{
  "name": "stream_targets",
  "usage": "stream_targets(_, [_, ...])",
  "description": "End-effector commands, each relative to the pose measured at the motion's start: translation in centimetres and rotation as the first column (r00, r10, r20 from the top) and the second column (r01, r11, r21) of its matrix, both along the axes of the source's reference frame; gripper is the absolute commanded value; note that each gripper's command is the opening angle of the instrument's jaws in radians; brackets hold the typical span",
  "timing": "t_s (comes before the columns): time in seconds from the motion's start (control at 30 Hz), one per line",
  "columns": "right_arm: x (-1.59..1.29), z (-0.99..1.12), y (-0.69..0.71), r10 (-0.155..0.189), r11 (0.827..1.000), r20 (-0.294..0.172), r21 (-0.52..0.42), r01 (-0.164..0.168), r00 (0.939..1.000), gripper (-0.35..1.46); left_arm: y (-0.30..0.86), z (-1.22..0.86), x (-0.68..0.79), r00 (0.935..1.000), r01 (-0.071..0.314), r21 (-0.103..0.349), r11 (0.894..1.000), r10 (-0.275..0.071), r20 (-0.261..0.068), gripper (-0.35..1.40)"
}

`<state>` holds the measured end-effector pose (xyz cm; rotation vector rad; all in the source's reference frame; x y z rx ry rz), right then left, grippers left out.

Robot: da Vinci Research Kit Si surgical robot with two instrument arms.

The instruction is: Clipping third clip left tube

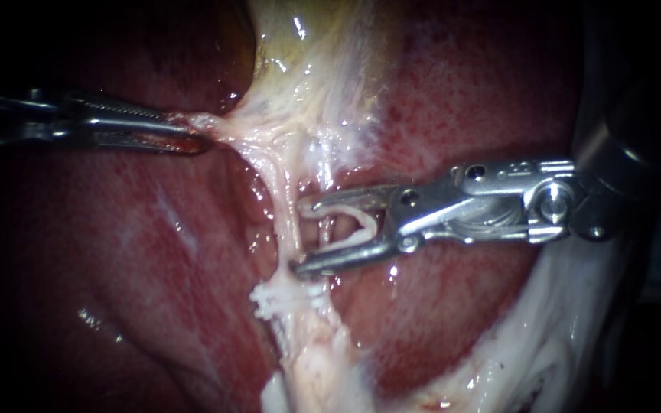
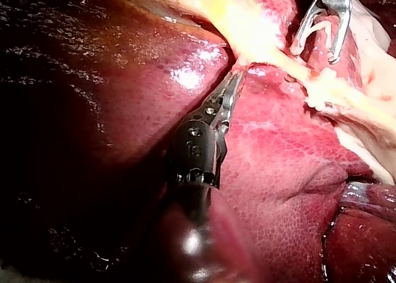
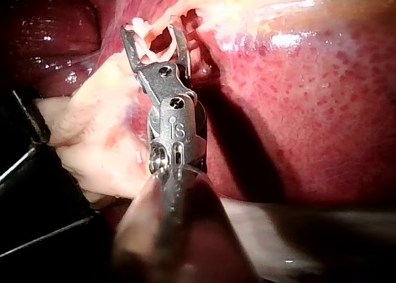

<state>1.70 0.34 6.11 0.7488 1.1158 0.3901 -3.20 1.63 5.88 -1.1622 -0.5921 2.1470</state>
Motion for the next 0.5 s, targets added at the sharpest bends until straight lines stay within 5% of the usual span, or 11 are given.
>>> stream_targets(0.03, [0.00,0.04,-0.02,-0.002,1.000,0.005,0.005,0.002,1.0000,0.43,0.00,0.00,0.00,1.0000,0.000,0.000,1.000,0.000,0.000,-0.35])
stream_targets(0.5, [-0.04,0.40,-0.07,-0.045,0.997,-0.004,0.056,0.045,0.9990,0.40,-0.01,-0.01,0.01,1.0000,0.002,-0.001,1.000,-0.002,-0.001,-0.35])
